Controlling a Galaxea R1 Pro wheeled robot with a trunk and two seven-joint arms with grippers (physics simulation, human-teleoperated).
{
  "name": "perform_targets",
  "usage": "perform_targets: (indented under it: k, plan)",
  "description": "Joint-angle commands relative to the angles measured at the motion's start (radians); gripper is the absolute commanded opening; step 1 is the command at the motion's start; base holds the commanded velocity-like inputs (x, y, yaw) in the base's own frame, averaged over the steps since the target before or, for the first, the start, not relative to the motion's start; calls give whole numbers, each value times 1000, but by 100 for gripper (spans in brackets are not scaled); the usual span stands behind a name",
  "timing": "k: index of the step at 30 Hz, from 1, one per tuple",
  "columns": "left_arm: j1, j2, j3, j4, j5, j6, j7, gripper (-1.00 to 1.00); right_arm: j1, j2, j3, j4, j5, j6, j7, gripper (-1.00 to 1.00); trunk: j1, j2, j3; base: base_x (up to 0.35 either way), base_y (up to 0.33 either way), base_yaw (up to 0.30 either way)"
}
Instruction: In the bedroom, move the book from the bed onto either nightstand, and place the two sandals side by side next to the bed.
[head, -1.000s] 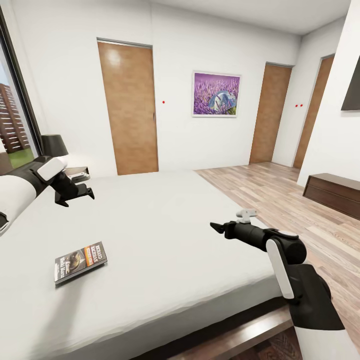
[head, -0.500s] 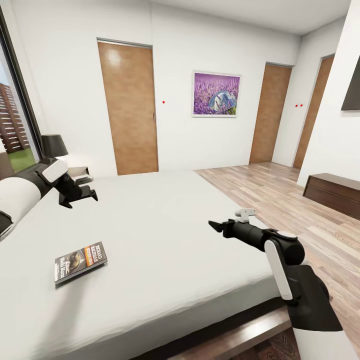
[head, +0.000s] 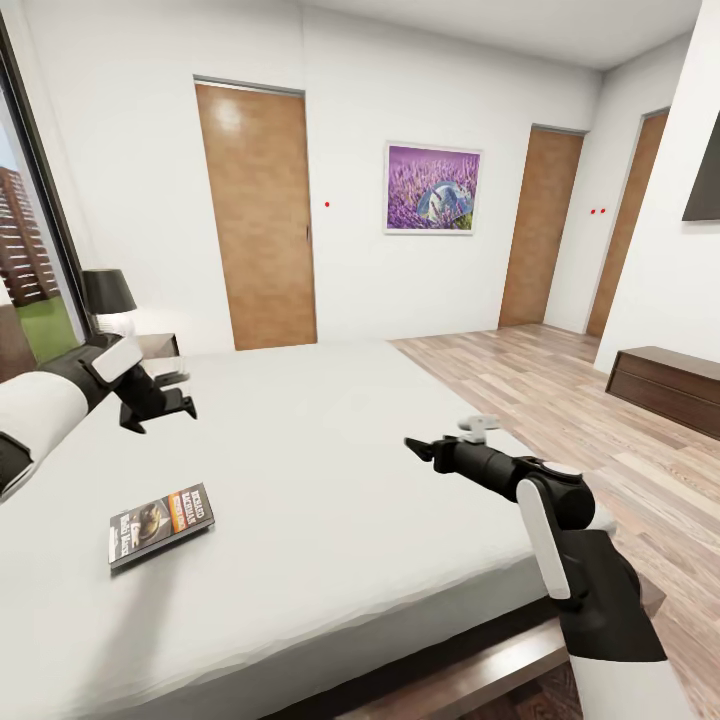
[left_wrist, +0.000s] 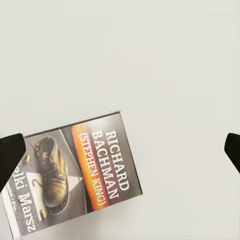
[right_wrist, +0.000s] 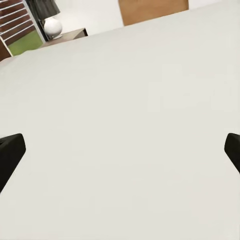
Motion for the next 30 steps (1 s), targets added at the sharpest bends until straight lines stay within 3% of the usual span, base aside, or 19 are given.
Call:
perform_targets:
  k: [1,10,21,30]
  plan:
    - [7,1,-4,-3,10,3,8,100,-1,5,0,-1,0,5,2,100,0,-1,-1,0,0,0]
    - [59,4,-5,-6,9,3,4,100,-1,29,23,-1,1,3,-4,100,0,-1,-1,0,0,0]
    - [109,6,-5,-11,8,3,4,100,0,33,32,-1,1,1,-6,100,0,-1,-1,0,0,0]
    - [181,12,-5,-12,8,-41,1,100,1,33,33,-1,1,-3,-4,100,0,-1,-1,0,0,0]
